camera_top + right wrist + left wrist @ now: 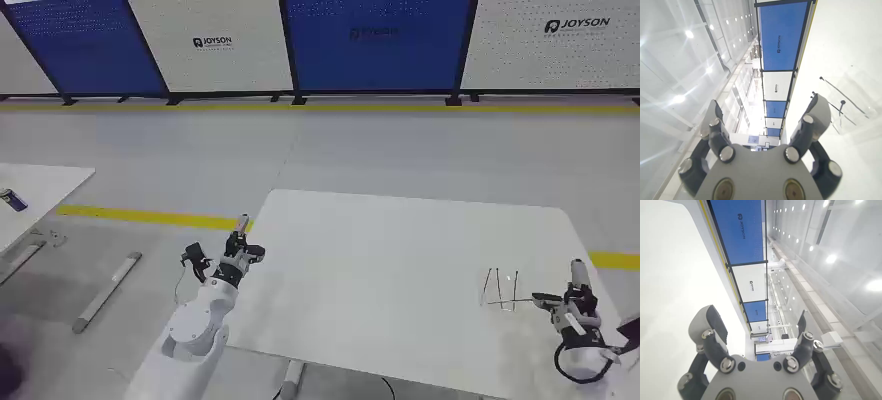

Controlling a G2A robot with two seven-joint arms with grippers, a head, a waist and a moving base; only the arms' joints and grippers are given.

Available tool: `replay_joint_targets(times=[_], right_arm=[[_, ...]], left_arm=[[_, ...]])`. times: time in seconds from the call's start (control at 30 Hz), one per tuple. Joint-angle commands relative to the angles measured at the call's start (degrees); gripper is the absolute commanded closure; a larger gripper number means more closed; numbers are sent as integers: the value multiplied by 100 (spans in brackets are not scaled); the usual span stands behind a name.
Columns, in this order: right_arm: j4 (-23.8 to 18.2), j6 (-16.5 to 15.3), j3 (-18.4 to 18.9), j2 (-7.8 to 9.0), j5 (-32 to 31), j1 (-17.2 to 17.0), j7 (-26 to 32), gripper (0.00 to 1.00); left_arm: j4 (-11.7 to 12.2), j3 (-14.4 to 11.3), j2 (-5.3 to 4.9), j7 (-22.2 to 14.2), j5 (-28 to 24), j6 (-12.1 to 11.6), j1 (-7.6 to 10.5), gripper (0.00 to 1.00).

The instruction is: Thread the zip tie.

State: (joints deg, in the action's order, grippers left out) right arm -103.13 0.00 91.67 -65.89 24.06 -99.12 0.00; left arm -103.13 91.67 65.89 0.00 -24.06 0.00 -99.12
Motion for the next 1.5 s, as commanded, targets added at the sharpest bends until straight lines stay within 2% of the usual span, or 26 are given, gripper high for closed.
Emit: replay_joint_targets(times=[0.0, 0.03, 0.07, 0.13, 0.3, 0.4, 0.53, 1.0, 1.07, 1.13, 1.33, 1.47], right_arm=[[0, 0, 0, 0, 0, 0, 0, 22], [0, 0, 0, 0, 0, 0, 0, 22], [0, 0, 0, 0, 0, 0, 0, 0], [15, 33, 26, 2, 17, 13, 69, 0], [15, 294, 378, 75, -9, 70, 1096, 0], [-52, 542, 704, 146, -145, 109, 1772, 0], [-11, 923, 1055, 281, -524, 269, 3118, 0], [47, 979, 1113, 301, -531, 343, 3294, 0], [264, 1012, 1286, 345, -422, 526, 3757, 0], [458, 1067, 1367, 421, -681, 764, 4361, 0], [942, 1277, 1357, 599, -1716, 1225, 5311, 0], [1368, 1289, 1263, 665, -2074, 1475, 5538, 0]], left_arm=[[0, 0, 0, 0, 0, 0, 0, 0], [0, 0, 0, 0, 0, 0, 0, 0], [0, 0, 0, 0, 0, 0, 0, 0], [0, 0, 0, 0, 0, 0, 0, 0], [0, 0, 0, 0, 0, 0, 0, 0], [0, 0, 0, 0, 0, 0, 0, 0], [0, 0, 0, 0, 0, 0, 0, 0], [0, 0, 0, 0, 0, 0, 0, 0], [0, 0, 0, 0, 0, 0, 0, 0], [0, 0, 0, 0, 0, 0, 0, 0], [0, 0, 0, 0, 0, 0, 0, 0], [0, 0, 0, 0, 0, 0, 0, 0]])
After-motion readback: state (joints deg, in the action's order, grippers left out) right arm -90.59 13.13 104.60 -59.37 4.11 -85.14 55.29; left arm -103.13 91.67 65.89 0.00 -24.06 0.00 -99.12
